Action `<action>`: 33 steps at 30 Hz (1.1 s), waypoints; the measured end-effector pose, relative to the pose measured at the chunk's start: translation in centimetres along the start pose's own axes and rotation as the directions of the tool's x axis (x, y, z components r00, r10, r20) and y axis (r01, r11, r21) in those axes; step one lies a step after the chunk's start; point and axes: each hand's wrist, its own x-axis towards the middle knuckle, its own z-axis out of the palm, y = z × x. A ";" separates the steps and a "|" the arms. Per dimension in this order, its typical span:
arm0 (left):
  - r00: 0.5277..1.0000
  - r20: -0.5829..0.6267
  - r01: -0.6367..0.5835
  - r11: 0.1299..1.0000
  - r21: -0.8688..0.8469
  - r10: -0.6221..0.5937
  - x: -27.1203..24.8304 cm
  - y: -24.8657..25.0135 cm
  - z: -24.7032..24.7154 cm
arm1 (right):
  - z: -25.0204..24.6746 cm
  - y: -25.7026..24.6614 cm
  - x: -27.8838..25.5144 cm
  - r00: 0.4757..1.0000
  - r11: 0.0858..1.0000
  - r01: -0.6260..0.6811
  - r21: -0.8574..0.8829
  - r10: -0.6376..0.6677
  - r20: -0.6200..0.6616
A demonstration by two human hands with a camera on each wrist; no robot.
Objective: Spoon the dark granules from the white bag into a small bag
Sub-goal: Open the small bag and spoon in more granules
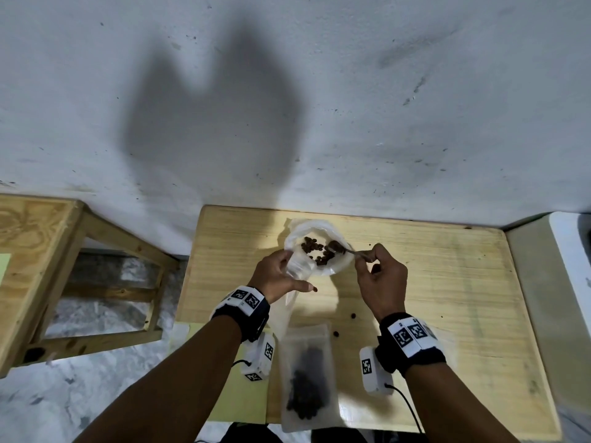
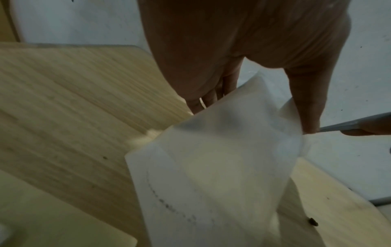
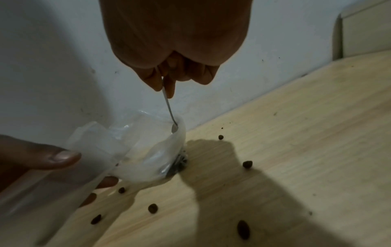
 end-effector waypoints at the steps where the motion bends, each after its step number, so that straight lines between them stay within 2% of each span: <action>1: 1.000 -0.010 -0.009 1.000 0.011 0.009 -0.1 0.0 -0.3 | -0.2 0.0 -0.1 1.000 0.999 0.020 -0.033 -0.020 0.001; 7: 0.997 -0.039 -0.061 0.997 0.050 0.063 -0.1 0.3 -1.0 | -0.4 -0.2 -0.2 0.996 0.992 0.072 -0.101 -0.068 0.050; 13: 0.997 -0.021 -0.067 0.997 0.039 0.068 -0.5 0.2 -0.8 | 0.2 0.1 0.4 0.997 0.997 -0.078 0.011 0.077 0.025; 16: 0.997 -0.005 -0.076 0.997 0.005 0.076 -0.6 0.0 -0.5 | 0.4 0.0 0.3 0.995 0.993 -0.103 0.064 0.103 -0.001; 22: 0.995 0.020 -0.094 0.995 -0.022 0.094 -0.7 -0.1 -0.6 | 0.3 -0.7 0.0 1.000 0.995 0.012 0.101 -0.012 0.005; 25: 0.995 0.026 -0.095 0.995 -0.035 0.096 -0.7 0.0 -0.6 | 0.7 -0.6 -0.1 1.000 0.992 0.003 0.127 -0.005 0.014; 33: 0.995 -0.012 -0.098 0.994 -0.053 0.097 -0.9 -0.2 -0.6 | 1.5 0.6 -0.5 0.999 0.998 0.043 -0.049 -0.043 0.012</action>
